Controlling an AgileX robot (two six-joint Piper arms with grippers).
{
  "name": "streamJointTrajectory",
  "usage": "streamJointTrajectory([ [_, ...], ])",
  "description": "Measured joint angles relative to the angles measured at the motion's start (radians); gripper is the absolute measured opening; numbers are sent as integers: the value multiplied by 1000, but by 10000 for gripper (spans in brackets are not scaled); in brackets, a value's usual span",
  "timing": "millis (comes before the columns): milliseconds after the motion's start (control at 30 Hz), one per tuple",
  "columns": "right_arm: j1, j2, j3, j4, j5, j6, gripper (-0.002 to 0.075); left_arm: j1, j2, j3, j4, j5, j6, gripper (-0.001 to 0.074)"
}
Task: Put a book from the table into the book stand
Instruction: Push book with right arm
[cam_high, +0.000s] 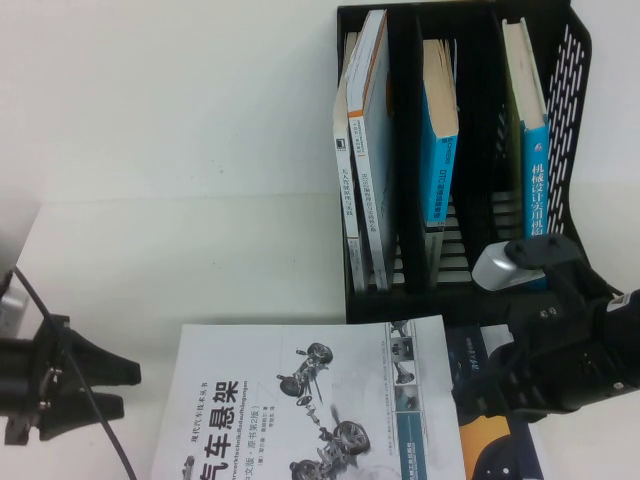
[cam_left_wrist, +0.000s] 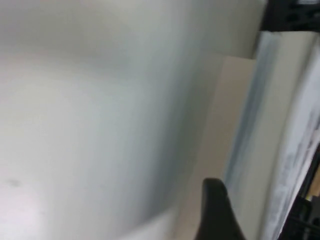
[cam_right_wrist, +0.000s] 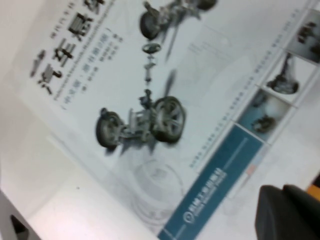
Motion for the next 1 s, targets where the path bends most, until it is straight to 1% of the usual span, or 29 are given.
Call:
streamJointTrajectory([
  [100,0,0,0,33,5,-19,6,0,76,-4,-2,-6,6,400],
  [167,0,0,0,41,6,-24,6,-3,123,-4,-4,-10,6,425],
  [333,0,0,0,58,6,-29,6,-62,183,-4,-16,-22,6,547],
  [400,0,0,0,64,6,-31,6,-89,186,-6,-30,-30,6,581],
  [467,0,0,0,66,6,-32,6,-115,186,-6,-43,-30,6,599],
  [600,0,19,0,70,8,-33,6,-141,188,-6,-52,-30,6,609],
  [767,0,44,0,78,9,-49,6,-132,191,-6,-52,-24,6,611],
  [900,0,51,0,74,-8,-44,6,-103,177,-6,-45,-24,6,582],
  [1000,0,51,0,39,-46,0,6,-92,139,-6,-43,-24,6,547],
])
